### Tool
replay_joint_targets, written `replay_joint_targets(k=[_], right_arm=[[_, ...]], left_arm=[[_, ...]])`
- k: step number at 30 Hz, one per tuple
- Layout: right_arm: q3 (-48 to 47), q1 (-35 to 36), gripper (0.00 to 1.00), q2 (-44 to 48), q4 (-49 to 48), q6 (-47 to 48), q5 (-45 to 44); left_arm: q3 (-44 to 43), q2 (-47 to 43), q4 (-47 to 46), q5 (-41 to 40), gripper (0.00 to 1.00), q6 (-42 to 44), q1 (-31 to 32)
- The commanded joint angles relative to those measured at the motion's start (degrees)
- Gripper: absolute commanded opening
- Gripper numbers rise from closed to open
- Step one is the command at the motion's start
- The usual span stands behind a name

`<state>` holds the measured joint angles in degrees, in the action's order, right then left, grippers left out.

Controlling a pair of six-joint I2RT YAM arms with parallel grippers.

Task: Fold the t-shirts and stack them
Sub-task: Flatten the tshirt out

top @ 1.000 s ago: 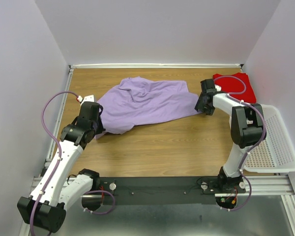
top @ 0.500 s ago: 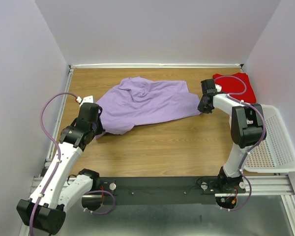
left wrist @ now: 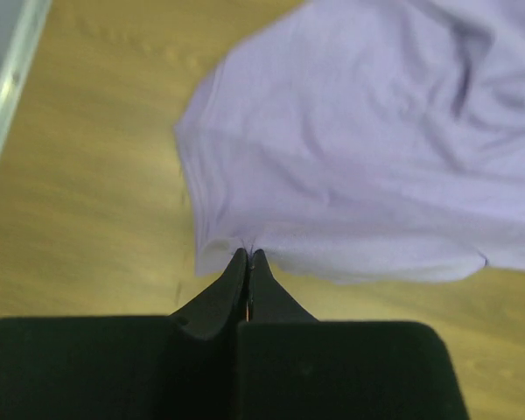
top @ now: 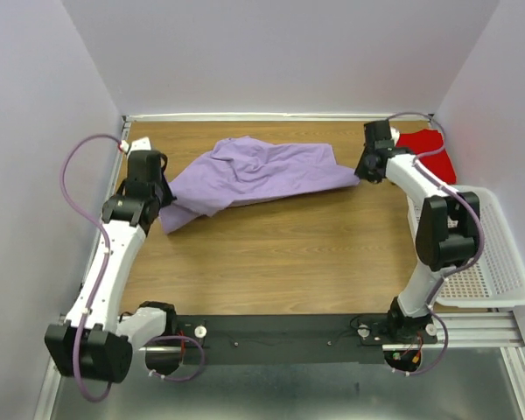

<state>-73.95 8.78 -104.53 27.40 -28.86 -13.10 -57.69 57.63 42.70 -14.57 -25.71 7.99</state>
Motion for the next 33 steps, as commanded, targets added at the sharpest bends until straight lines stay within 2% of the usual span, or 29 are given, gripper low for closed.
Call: replay_joint_targets(k=[1, 2, 4, 5, 6, 7, 11, 15, 18, 23, 28, 30, 33], right_arm=[[-10.7, -0.8, 0.01, 5.2, 3.7, 3.7, -1.8], [-14.5, -0.9, 0.01, 6.0, 4.3, 4.9, -2.5], [-18.9, -1.0, 0.0, 6.6, 5.6, 6.0, -2.9], [-23.2, -1.0, 0.0, 7.1, 6.0, 7.3, -3.6], [-25.2, -1.1, 0.01, 8.1, 6.8, 7.9, -4.2], [-27.1, -1.1, 0.0, 8.8, 7.1, 8.4, -4.6], [-34.9, -1.1, 0.0, 13.1, 7.8, 12.5, -8.2], [-38.5, -1.1, 0.0, 19.5, 7.8, 16.5, -8.2], [-37.1, -1.1, 0.01, 25.9, 7.8, 19.8, -8.0], [-34.0, -1.2, 0.0, 37.3, 7.3, 26.4, -7.2], [-32.9, -1.1, 0.01, 43.9, 7.2, 30.5, -3.7], [-33.2, -1.1, 0.02, 44.9, 7.1, 31.2, -2.2], [-32.2, -1.1, 0.05, 45.4, 7.1, 32.6, 0.3]], left_arm=[[-10.2, 5.8, -8.8, -3.0, 0.0, 5.3, -2.9], [-16.5, 9.3, -8.9, -3.2, 0.0, 6.1, -3.6], [-23.5, 12.8, -8.7, -3.9, 0.0, 8.2, -5.1], [-31.4, 15.7, -8.5, -4.1, 0.0, 8.7, -6.6], [-35.7, 17.1, -8.2, -4.3, 0.0, 8.9, -7.3], [-44.4, 18.5, -7.4, -4.9, 0.0, 9.3, -7.5], [-60.1, 21.7, -8.6, -8.7, 0.0, 9.9, -10.1], [-62.5, 16.2, -15.4, -9.8, 0.0, 12.6, -10.2], [-61.1, 9.5, -20.9, -10.3, 0.0, 15.9, -10.2], [-64.1, 3.2, -20.6, -11.5, 0.0, 22.2, -10.1], [-67.2, -0.2, -20.5, -11.7, 0.0, 27.5, -9.0], [-67.4, -0.6, -20.5, -10.6, 0.0, 28.3, -8.5], [-65.5, -0.4, -21.4, -4.7, 0.0, 29.5, -8.3]])
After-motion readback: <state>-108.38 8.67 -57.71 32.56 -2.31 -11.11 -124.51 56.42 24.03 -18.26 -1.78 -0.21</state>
